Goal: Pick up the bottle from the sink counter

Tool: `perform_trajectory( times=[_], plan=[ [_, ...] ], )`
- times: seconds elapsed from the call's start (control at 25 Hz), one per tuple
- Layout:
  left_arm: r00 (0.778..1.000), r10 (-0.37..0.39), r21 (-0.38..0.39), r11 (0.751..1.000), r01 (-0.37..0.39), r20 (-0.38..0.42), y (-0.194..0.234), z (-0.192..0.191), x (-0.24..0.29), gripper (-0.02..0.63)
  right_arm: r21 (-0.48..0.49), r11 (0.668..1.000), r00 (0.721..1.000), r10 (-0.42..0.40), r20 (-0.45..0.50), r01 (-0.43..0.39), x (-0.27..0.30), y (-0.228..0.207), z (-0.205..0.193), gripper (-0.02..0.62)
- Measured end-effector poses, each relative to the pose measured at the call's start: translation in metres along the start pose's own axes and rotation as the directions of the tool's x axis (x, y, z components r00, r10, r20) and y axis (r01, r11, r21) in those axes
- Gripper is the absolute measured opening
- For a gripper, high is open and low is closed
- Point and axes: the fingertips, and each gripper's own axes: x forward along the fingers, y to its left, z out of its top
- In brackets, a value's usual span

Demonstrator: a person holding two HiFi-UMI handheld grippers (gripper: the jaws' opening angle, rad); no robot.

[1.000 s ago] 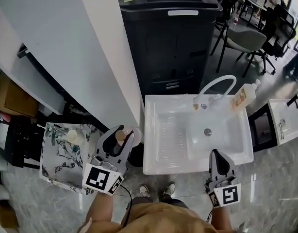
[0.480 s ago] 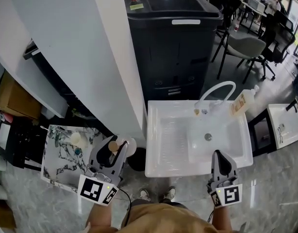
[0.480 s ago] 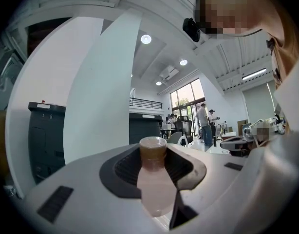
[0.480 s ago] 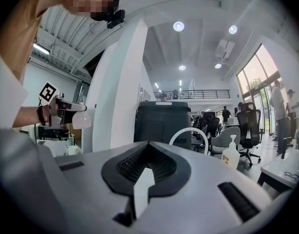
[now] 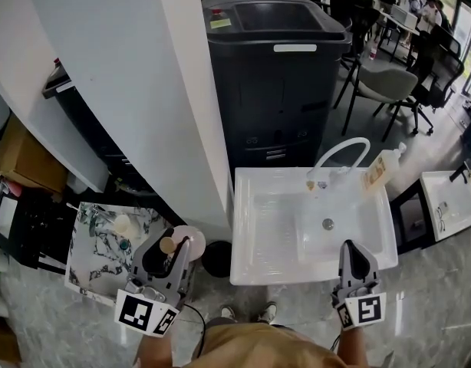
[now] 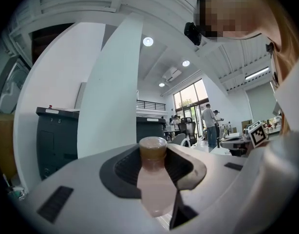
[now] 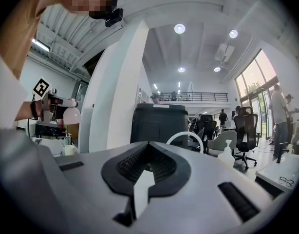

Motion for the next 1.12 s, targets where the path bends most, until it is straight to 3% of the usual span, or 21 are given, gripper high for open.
perform_trajectory(
  times=[0.44,1.12],
  plan=[
    [0.999,0.052,-0.002,0.999,-0.052,0.01,0.014,0.005,-0.029,0.132,-0.022,0.999,0.999,-0.047,0.003,0.047,-0.009,-0.015,0.008,0.0],
    [0.996,0.093,-0.008,0.996,-0.093,0.008,0.027,0.01,-0.046,0.132,-0.021,0.999,0.999,-0.044,0.013,0.044,-0.004,-0.012,0.015,0.0]
  ],
)
